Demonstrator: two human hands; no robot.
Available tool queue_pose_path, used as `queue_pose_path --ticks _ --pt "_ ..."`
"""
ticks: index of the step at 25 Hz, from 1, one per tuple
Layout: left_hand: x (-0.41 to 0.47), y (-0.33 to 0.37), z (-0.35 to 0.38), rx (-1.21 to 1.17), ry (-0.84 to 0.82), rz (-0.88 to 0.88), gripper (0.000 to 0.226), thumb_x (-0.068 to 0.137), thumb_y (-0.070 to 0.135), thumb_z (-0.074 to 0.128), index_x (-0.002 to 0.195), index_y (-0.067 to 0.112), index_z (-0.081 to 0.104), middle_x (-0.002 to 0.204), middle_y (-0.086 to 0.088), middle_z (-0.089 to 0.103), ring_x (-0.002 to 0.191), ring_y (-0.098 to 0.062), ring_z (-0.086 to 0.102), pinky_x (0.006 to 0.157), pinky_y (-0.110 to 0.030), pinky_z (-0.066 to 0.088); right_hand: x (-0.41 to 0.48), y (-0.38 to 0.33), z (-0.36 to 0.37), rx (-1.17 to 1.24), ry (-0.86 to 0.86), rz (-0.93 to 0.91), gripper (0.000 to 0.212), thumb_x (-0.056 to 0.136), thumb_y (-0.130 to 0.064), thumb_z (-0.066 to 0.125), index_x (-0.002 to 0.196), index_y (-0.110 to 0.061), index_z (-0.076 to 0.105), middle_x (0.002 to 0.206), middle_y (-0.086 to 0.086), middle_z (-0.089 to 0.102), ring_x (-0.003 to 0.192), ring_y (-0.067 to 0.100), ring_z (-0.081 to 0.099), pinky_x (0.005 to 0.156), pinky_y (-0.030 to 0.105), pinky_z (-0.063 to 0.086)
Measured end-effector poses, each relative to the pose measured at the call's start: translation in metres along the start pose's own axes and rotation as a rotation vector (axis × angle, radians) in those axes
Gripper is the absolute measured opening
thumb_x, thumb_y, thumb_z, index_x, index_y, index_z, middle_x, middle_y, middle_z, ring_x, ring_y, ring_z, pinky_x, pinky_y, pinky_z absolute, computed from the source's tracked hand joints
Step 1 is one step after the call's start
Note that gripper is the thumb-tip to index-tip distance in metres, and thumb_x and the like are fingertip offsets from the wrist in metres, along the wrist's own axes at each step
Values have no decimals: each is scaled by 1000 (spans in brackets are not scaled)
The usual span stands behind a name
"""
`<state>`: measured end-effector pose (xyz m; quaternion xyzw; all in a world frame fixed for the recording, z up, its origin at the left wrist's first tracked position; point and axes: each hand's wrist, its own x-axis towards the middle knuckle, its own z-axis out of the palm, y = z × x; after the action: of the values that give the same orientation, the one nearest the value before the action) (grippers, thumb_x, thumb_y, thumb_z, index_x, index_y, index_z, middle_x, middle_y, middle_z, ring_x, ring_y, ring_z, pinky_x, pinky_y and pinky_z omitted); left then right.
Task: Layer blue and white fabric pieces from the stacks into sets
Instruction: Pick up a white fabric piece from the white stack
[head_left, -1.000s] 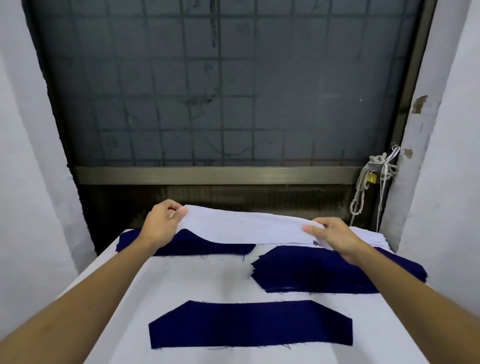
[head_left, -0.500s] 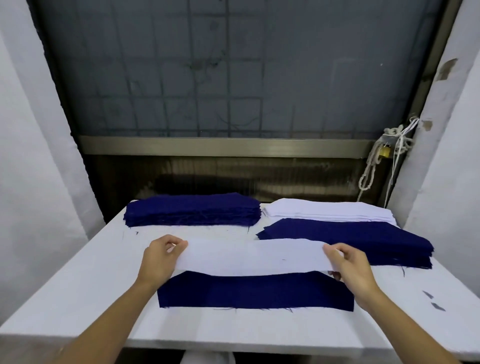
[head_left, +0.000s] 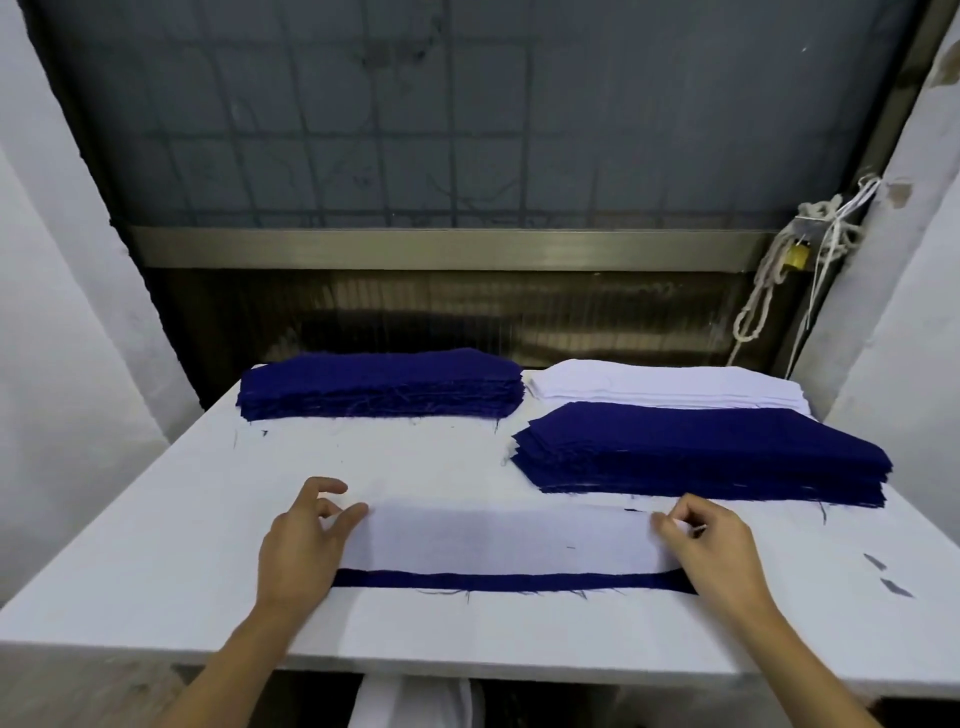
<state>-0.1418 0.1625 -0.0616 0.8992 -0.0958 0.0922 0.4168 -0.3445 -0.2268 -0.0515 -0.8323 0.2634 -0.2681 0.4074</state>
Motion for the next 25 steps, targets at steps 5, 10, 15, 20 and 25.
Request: queue_pose_path --ticks 5,10,15,20,25 --pt "2 -1 0 40 2 6 26 92 50 68 108 39 50 84 13 66 80 -2 60 63 -28 43 -2 1 3 -65 16 -18 29 84 -6 74 66 -14 52 61 -2 55 56 13 48 52 23 39" --pt "1 -2 1 58 -20 -2 24 94 44 66 110 39 48 90 13 68 83 -5 61 66 -34 45 -3 2 2 -56 19 -47 32 86 3 66 79 -26 56 71 1 58 66 16 54 58 15 41" --pt "-1 3 -1 119 -30 31 23 92 51 67 107 40 53 88 16 64 77 -4 60 60 -28 44 -4 0 2 -110 37 -47 33 91 0 66 85 -31 56 72 -4 58 63 14 55 58 24 44" --pt "-4 6 0 201 -34 45 16 95 43 65 106 40 54 89 20 60 77 -2 59 61 -29 46 -8 -7 4 -296 15 -123 36 86 4 69 80 -30 57 88 -13 53 69 10 58 59 24 46" --pt "-5 6 1 227 -35 48 13 96 40 63 106 41 55 91 19 61 77 -7 61 62 -30 45 -10 -12 2 -349 30 -72 33 85 6 68 85 -26 60 94 -10 48 61 12 56 53 25 46"
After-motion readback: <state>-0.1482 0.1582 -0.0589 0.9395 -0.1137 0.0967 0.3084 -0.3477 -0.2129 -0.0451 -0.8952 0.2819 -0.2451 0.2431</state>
